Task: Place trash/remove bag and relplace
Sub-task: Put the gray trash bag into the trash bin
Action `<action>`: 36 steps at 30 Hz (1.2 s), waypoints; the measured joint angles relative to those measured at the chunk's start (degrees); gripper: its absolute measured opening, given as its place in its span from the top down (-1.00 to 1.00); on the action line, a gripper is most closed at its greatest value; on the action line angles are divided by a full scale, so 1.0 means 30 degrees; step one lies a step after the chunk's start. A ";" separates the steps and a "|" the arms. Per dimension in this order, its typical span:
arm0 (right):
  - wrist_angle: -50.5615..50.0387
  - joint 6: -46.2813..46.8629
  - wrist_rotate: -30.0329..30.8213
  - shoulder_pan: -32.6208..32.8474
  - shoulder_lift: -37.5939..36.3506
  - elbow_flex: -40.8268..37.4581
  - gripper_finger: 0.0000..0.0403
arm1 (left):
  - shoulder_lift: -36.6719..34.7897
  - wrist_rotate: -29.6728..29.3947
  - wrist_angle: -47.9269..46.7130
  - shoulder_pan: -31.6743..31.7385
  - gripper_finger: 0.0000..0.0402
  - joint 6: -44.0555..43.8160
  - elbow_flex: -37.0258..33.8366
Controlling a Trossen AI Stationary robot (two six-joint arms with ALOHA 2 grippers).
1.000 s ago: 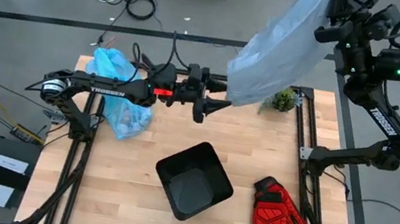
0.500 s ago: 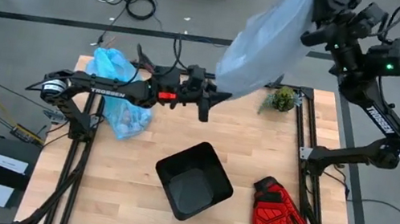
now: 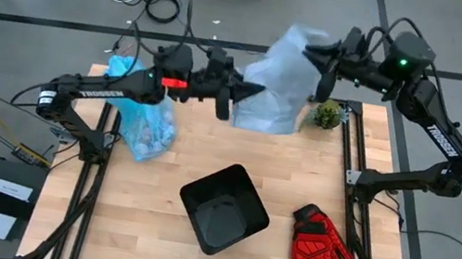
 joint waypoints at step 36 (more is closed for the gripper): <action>0.0278 -0.4043 0.3537 0.6115 0.2960 0.0000 0.46 | 0.0056 -0.5634 -0.5519 -0.0468 0.99 -0.1631 0.2663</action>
